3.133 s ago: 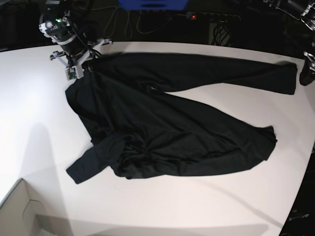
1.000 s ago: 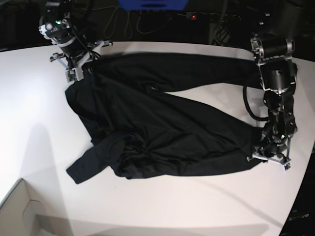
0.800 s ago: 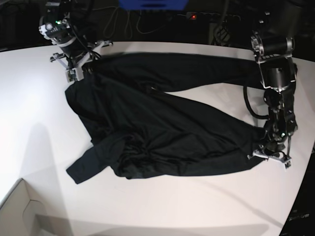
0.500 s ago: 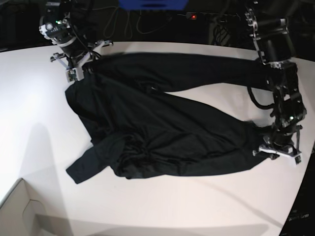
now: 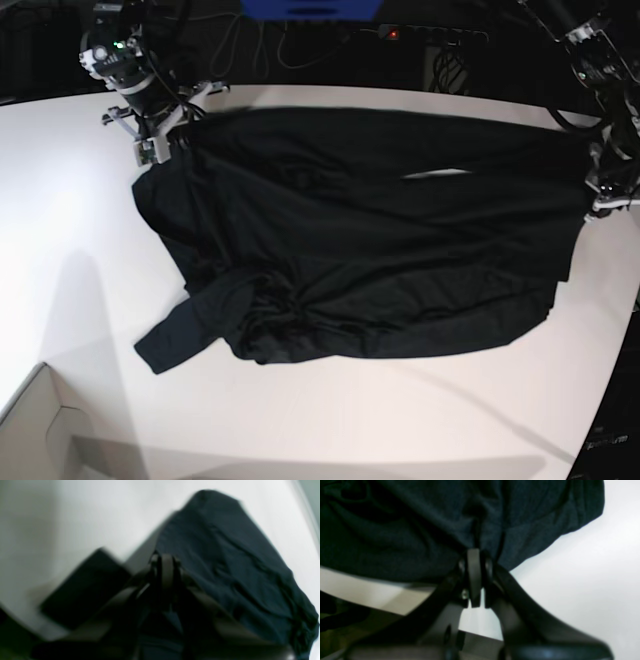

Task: Layout the t-shirt on the table in an organized manner, then fold the t-shirt properly
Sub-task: 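Pull the grasped sleeve with the left gripper back over the shirt body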

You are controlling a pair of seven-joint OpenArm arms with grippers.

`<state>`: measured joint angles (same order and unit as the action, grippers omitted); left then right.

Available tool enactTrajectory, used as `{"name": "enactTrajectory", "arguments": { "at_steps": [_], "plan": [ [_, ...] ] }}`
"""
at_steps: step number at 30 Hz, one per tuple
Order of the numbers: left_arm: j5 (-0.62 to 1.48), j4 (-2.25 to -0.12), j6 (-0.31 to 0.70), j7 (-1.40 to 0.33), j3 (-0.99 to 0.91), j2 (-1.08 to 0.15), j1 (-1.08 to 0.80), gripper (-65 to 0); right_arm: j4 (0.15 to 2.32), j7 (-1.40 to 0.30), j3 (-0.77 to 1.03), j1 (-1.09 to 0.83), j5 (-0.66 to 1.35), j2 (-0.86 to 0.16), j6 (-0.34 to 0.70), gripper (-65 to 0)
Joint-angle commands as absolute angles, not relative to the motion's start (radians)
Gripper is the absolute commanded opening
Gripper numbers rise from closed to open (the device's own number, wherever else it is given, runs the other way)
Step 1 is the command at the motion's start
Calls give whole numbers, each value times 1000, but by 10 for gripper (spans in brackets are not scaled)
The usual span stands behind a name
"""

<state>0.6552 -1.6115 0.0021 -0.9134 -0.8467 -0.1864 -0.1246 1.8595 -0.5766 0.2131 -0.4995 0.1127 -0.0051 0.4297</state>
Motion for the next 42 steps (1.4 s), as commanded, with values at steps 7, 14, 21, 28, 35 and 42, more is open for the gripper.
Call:
{"name": "enactTrajectory", "arguments": {
  "at_steps": [7, 14, 21, 28, 35, 42],
  "plan": [
    [676, -1570, 7, -905, -894, -205, -107, -648, 1876, -556, 213, -504, 128, -8, 433, -650],
    [665, -1552, 7, -905, -892, -243, -42, -646, 1876, -555, 216, -507, 128, -12, 433, -650],
    [668, -1465, 7, -905, -889, -243, -15, -646, 1877, -553, 222, -518, 128, -15, 433, -650],
    [674, -1403, 7, -914, -889, -243, -13, -644, 1886, -547, 223, -532, 128, -15, 433, -650],
    [676, -1415, 7, -920, -889, -243, -24, -505, 1886, -547, 223, -533, 128, -15, 433, -650],
    [676, -1417, 7, -1004, -894, -263, -15, -376, 1886, -556, 220, -532, 128, -31, 433, -648]
  ]
}}
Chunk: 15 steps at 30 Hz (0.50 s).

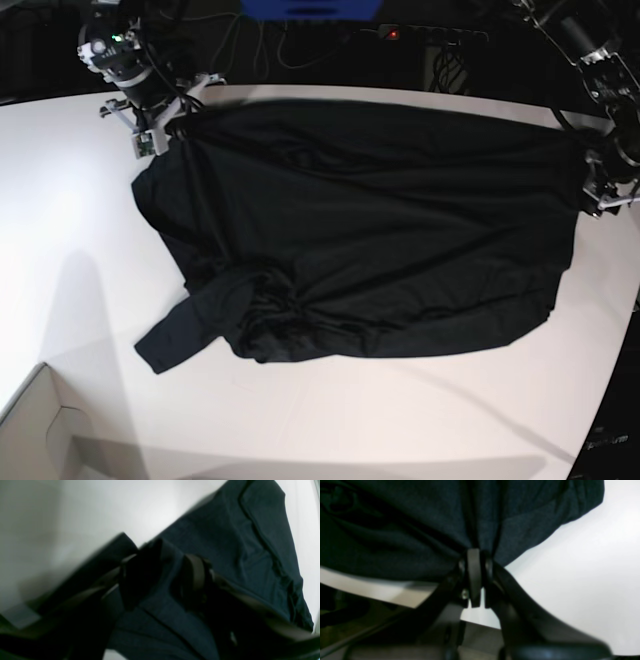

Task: Layout the t-shirt on the table in an organized manner, then fold the t-shirt properly
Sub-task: 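Pull the grasped sleeve with the left gripper back over the shirt body, then reach the left gripper down to the shirt edge and grasp it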

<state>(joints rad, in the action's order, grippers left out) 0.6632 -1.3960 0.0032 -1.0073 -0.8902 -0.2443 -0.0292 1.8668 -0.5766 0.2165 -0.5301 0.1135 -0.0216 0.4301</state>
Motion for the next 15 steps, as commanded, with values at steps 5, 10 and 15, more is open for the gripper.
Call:
{"name": "enactTrajectory", "arguments": {
  "at_steps": [5, 10, 15],
  "plan": [
    [676, -1417, 7, -1007, -894, -274, 21, -376, 1886, -550, 223, -532, 128, -42, 433, -519],
    [677, -1438, 7, -1010, -889, -294, 79, -377, 1925, -547, 306, -530, 131, -12, 433, -444],
    [665, -1454, 7, -1001, -849, -294, 166, -379, 1965, -547, 386, -522, 130, 27, 433, -443]
  ]
}}
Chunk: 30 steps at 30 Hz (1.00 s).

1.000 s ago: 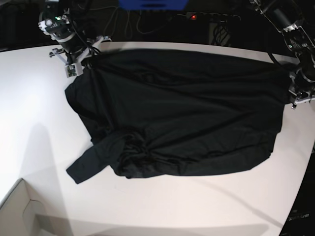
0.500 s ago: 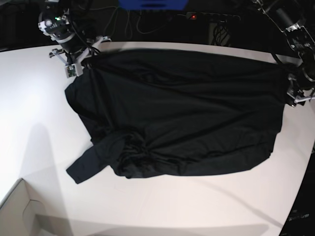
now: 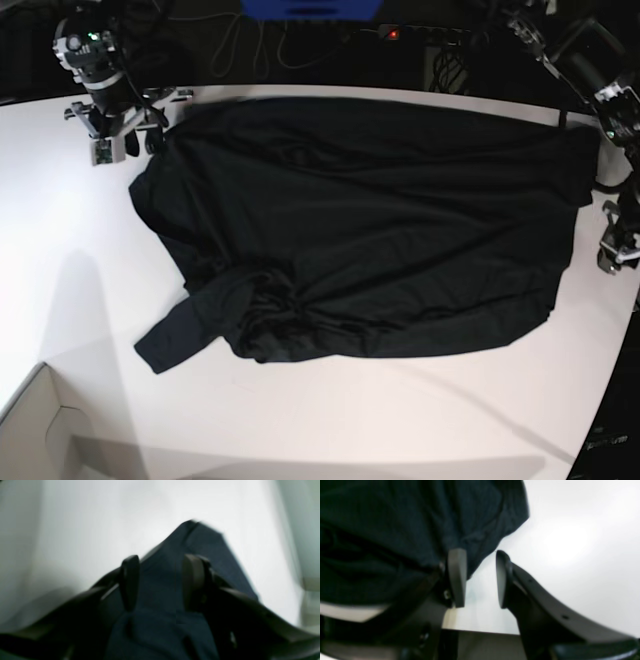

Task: Layout the t-shirt on the table in an organized manner, then fold the t-shirt properly
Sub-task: 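Reach the left gripper down to the shirt edge and grasp it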

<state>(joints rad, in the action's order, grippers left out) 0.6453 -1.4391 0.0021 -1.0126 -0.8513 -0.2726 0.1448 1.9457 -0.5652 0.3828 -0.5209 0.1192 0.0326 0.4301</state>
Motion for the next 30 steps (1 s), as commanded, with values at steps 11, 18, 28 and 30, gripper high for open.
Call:
{"name": "enactTrajectory", "arguments": {
  "at_steps": [11, 18, 28, 30],
  "plan": [
    [573, -1191, -5, -509, -496, -294, 286, -379, 1959, -547, 387, -529, 130, 24, 433, -443],
    [438, -912, 1, -211, -344, -289, 352, -378, 1960, -547, 387, -521, 130, 22, 433, -443],
    [433, -766, 4, -99, -285, -291, 380, -378, 1959, -550, 387, -496, 128, 22, 433, -443],
    [433, -766, 4, -99, -285, -289, 380, -378, 1959, -555, 387, -492, 128, 22, 433, -443]
  ]
}}
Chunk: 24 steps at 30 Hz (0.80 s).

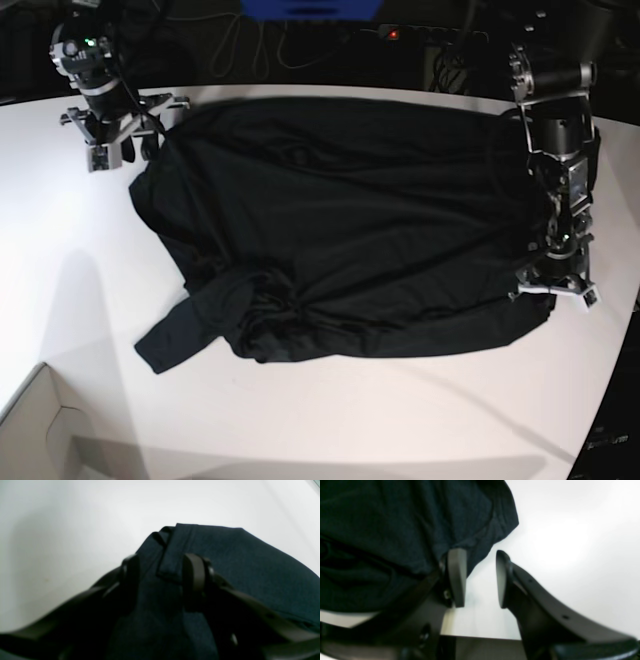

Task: Layout the t-shirt on the table in an organized manner, then fold the t-shirt properly
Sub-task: 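Reach the left gripper down to the shirt edge and grasp it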

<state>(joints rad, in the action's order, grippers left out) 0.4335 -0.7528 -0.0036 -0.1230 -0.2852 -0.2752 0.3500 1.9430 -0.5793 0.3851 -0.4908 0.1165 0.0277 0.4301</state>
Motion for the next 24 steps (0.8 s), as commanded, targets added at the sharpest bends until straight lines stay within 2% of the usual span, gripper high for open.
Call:
{"name": "enactTrajectory", "arguments": {
  "at_steps": [1, 10, 24],
  "plan": [
    [433, -766, 4, -99, -285, -288, 381, -378, 1959, -555, 386, -492, 128, 22, 433, -443],
    [433, -763, 4, -101, -209, -289, 406, -379, 1959, -555, 387, -493, 128, 22, 433, -443],
    [435, -763, -4, -101, -219, -294, 406, -380, 1959, -556, 386, -498, 128, 22, 433, -443]
  ]
}}
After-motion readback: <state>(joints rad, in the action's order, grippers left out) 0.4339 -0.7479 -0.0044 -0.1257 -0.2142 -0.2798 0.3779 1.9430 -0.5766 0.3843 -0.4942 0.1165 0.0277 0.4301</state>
